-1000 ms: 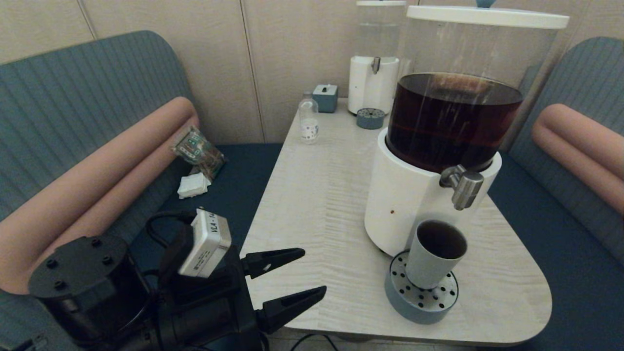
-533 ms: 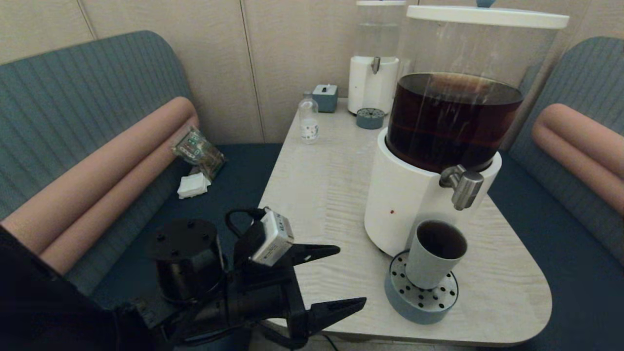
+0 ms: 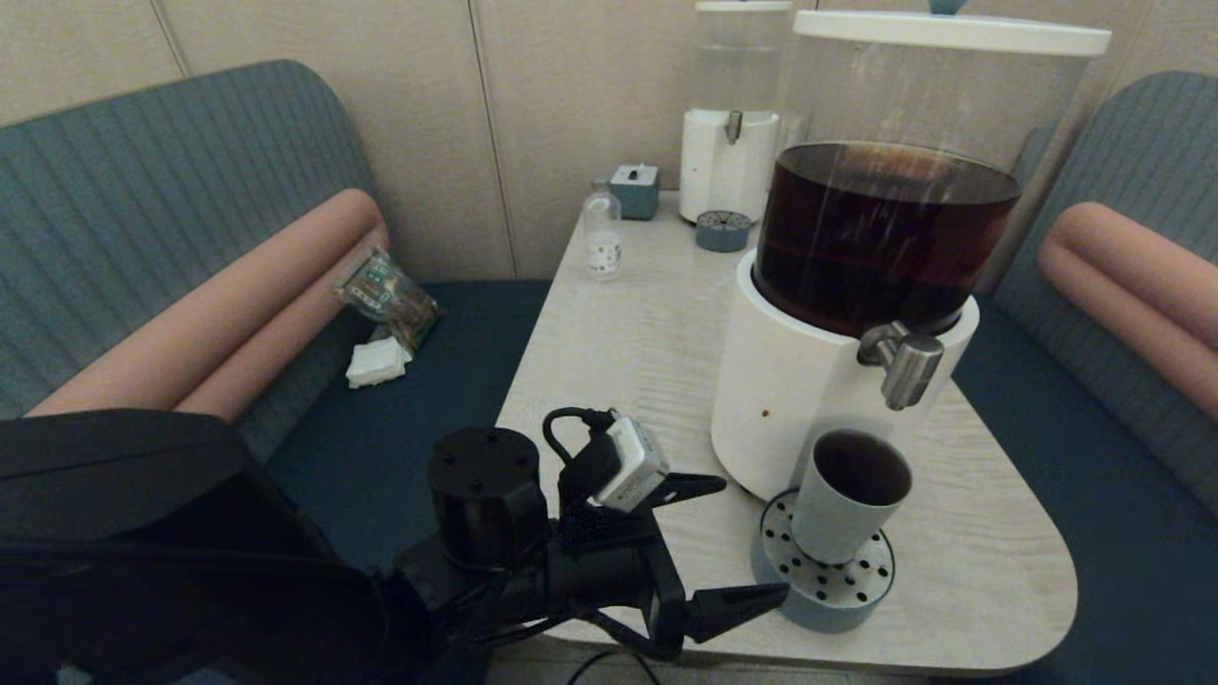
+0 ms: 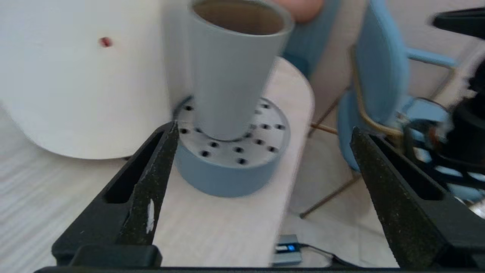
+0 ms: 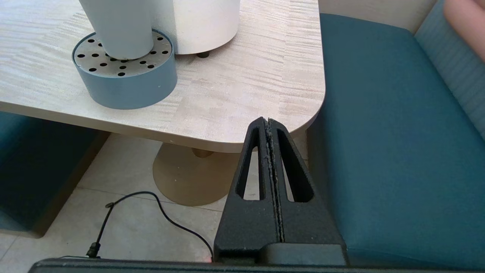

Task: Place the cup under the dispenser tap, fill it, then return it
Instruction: Place the cup next to the water dispenser

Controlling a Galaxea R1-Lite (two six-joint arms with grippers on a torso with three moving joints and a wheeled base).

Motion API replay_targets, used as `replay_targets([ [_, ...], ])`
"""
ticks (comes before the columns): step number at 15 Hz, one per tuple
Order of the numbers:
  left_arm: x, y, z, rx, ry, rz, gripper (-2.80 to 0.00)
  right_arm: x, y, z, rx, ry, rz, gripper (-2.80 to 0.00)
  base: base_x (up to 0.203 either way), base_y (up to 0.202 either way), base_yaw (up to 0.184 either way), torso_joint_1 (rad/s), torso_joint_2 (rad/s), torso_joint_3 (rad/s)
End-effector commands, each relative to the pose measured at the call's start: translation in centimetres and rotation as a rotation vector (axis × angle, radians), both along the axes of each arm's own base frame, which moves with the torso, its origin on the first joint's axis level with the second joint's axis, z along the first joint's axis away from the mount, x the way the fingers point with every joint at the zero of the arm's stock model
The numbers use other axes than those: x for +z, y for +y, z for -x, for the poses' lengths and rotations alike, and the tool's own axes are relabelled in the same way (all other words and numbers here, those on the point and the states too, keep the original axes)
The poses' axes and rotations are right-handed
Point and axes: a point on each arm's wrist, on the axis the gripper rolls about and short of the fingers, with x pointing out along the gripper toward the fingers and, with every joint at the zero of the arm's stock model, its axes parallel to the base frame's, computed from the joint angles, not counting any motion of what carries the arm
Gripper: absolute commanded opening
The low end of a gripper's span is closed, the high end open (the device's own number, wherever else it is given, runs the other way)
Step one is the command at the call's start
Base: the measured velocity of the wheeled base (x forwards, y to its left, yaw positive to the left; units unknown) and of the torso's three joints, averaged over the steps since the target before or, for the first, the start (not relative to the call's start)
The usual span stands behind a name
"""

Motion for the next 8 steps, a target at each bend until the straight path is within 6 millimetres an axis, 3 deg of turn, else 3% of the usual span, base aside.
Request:
replay_targets([
  [1, -0.8, -0.9, -0.6, 0.001, 0.004, -0.001, 0.00, 0.0, 0.0, 0.0, 0.001, 0.000, 0.001, -2.80, 0.000, 0.000, 0.000, 0.000, 0.00, 0.000],
  [8, -2.1, -3.1, -0.6, -0.012, 0.027, -0.007, 0.00, 0.0, 0.0, 0.0, 0.001, 0.000, 0.001, -2.80, 0.000, 0.000, 0.000, 0.000, 0.00, 0.000],
])
